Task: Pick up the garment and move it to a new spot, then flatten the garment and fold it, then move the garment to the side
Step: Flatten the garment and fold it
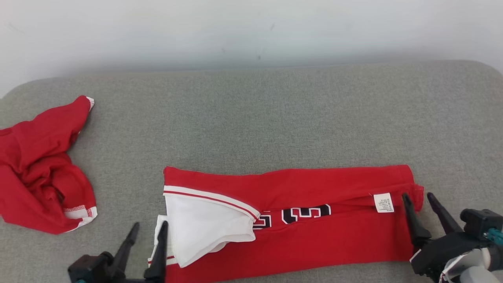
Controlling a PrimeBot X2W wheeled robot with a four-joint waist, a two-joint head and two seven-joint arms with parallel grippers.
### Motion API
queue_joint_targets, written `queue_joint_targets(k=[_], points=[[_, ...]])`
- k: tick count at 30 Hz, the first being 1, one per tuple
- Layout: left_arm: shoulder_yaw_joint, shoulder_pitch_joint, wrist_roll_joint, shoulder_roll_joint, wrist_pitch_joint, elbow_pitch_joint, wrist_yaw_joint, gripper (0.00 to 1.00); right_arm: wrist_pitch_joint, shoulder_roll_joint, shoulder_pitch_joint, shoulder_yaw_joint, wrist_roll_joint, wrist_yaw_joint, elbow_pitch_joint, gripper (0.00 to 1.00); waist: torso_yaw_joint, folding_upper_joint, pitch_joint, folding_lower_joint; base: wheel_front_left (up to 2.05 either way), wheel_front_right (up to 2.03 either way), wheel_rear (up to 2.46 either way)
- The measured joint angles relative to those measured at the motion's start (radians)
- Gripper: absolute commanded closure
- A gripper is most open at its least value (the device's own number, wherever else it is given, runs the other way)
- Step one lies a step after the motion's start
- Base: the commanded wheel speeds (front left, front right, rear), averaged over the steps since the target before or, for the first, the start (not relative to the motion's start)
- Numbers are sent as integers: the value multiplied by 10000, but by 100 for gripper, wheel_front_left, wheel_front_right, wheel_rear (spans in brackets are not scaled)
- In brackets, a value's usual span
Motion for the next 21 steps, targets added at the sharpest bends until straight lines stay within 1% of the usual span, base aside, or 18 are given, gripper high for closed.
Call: queue_joint_targets(k=[6, 9, 11, 16, 18, 21], points=[[1641, 493, 1181, -441, -2, -487, 35, 0, 151, -199, 557, -462, 6, 0, -848, 0, 88, 0, -268, 0, 0, 0, 0], [2518, 695, 1921, -583, -2, -704, 48, 0, 416, -209, 617, -754, -150, 0, -953, 0, 129, 0, -402, 0, 0, 0, 0], [2819, 890, 2571, -685, -2, -890, 98, 0, 633, -169, 623, -888, -341, 0, -911, 0, 169, 1, -487, 0, 0, 0, 0], [3568, 1265, 3444, -963, -2, -1030, 180, 0, 1099, 153, 411, -1108, -646, 0, -355, 0, 296, 1, -631, 0, 0, 0, 0], [3793, 1354, 3724, -1112, -2, -984, 134, 0, 1183, 259, 191, -1141, -725, 0, -15, 0, 351, 1, -654, 0, 0, 0, 0], [4056, 1485, 3994, -1331, -2, -872, -67, 0, 1302, 368, -151, -1151, -842, 0, 617, 0, 430, 1, -675, 0, 0, 0, 0]])
